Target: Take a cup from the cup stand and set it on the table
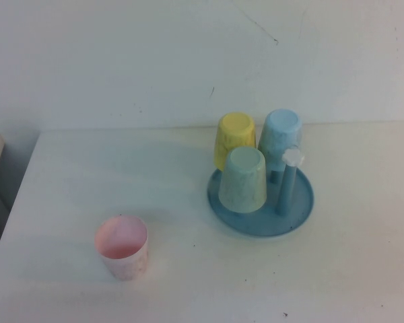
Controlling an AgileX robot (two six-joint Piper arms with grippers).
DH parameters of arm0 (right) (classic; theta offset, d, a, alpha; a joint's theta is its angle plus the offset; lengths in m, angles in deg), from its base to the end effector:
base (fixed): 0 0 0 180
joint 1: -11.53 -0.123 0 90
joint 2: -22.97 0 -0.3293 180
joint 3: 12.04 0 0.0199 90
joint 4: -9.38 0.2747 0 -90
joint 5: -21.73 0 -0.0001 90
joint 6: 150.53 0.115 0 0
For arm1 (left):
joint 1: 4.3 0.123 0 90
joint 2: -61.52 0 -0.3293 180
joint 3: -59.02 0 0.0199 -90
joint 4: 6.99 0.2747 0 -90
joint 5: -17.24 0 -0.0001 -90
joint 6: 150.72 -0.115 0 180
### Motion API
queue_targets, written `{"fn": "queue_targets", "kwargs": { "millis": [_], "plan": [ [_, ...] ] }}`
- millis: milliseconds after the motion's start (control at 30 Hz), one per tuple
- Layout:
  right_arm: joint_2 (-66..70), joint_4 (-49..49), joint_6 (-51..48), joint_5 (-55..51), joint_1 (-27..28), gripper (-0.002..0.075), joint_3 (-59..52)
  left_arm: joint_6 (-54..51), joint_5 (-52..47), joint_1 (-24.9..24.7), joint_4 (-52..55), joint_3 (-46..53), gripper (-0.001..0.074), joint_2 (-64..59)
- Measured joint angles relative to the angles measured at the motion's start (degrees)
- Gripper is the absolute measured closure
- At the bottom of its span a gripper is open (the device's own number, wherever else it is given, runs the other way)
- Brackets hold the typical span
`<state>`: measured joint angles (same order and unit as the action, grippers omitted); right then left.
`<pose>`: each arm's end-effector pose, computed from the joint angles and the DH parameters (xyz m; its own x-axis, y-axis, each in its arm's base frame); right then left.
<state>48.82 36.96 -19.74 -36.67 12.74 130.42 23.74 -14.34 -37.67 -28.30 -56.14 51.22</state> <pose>0.0340 0.0447 0.3567 -0.2154 -0.5082 -0.8339 -0.5383 0.7743 -0.3328 0.0259 -0.0433 0.2424 -0.3641 -0.0215 -0.9311 0.6284 0.7323 -0.2626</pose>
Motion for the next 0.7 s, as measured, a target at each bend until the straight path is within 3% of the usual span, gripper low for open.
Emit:
{"fn": "queue_targets", "kwargs": {
  "millis": [367,533,700],
  "plan": [
    [-18.7,-9.1,6.4,27.1,0.0,0.0727,-14.4,0.0,0.0,0.0,0.0,0.0,0.0737,0.0],
    [-19.9,-18.6,21.8,37.7,0.0,0.0727,-28.2,0.0,0.0,0.0,0.0,0.0,0.0737,0.0],
    [-19.9,-29.9,39.9,41.8,0.0,0.0727,-38.6,0.0,0.0,0.0,0.0,0.0,0.0737,0.0]
  ]
}}
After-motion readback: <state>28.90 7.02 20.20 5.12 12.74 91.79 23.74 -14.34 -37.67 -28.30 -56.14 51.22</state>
